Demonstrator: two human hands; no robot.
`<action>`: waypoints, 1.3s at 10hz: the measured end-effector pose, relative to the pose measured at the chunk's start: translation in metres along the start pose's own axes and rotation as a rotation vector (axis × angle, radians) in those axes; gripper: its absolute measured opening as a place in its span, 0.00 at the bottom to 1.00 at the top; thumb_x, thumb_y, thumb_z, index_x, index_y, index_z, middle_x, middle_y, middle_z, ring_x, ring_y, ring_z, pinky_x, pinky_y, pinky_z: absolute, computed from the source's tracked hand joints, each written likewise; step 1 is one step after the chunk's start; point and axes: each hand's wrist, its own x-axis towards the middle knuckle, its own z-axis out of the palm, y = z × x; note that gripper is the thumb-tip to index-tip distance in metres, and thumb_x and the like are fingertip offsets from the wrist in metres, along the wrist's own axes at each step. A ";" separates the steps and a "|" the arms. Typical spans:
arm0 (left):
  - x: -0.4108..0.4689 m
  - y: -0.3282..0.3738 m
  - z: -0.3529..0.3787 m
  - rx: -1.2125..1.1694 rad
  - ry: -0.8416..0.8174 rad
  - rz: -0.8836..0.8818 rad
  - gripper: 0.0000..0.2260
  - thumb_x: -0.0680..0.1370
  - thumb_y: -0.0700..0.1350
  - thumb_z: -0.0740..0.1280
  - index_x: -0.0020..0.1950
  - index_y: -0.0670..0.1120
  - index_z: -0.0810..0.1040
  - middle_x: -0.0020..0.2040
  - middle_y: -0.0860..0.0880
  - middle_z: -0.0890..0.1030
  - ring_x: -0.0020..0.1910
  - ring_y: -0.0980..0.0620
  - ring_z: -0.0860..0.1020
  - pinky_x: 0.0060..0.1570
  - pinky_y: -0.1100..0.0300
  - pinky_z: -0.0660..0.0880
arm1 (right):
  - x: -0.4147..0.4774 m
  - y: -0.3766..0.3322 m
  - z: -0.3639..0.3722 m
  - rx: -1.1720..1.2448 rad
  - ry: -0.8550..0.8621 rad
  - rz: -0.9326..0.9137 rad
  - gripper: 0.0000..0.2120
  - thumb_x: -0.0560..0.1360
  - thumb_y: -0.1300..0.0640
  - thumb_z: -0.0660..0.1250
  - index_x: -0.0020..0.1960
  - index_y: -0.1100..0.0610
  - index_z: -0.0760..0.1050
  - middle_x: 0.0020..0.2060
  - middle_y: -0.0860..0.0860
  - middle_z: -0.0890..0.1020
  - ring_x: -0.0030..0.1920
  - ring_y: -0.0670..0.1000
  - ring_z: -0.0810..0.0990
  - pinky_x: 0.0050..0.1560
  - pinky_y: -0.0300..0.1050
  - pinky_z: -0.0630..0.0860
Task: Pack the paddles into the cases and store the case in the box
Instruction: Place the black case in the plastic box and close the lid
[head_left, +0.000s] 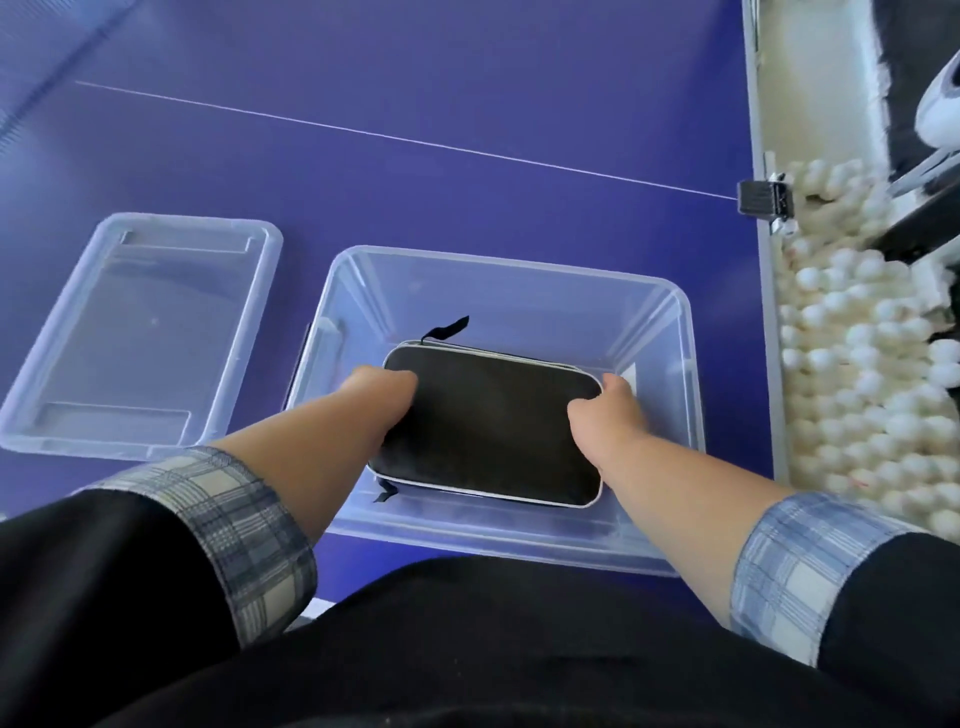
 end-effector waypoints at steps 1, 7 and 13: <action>-0.016 -0.001 -0.018 0.020 0.030 0.348 0.28 0.75 0.50 0.59 0.76 0.56 0.60 0.57 0.52 0.71 0.44 0.50 0.73 0.37 0.60 0.71 | -0.027 -0.027 0.008 0.056 0.188 -0.258 0.26 0.77 0.58 0.61 0.75 0.51 0.65 0.71 0.52 0.72 0.65 0.53 0.74 0.63 0.47 0.71; 0.192 -0.227 -0.368 0.229 0.278 0.390 0.25 0.76 0.50 0.61 0.74 0.50 0.65 0.62 0.45 0.77 0.38 0.49 0.80 0.31 0.60 0.72 | -0.232 -0.253 0.319 0.152 -0.351 -0.158 0.09 0.77 0.56 0.59 0.41 0.46 0.61 0.33 0.47 0.64 0.30 0.50 0.62 0.24 0.39 0.59; 0.242 -0.253 -0.373 0.444 0.046 0.277 0.38 0.71 0.64 0.70 0.77 0.58 0.59 0.68 0.42 0.68 0.57 0.39 0.75 0.46 0.51 0.75 | -0.184 -0.195 0.394 0.255 -0.155 0.346 0.19 0.75 0.51 0.69 0.62 0.60 0.73 0.57 0.51 0.78 0.57 0.53 0.77 0.54 0.48 0.74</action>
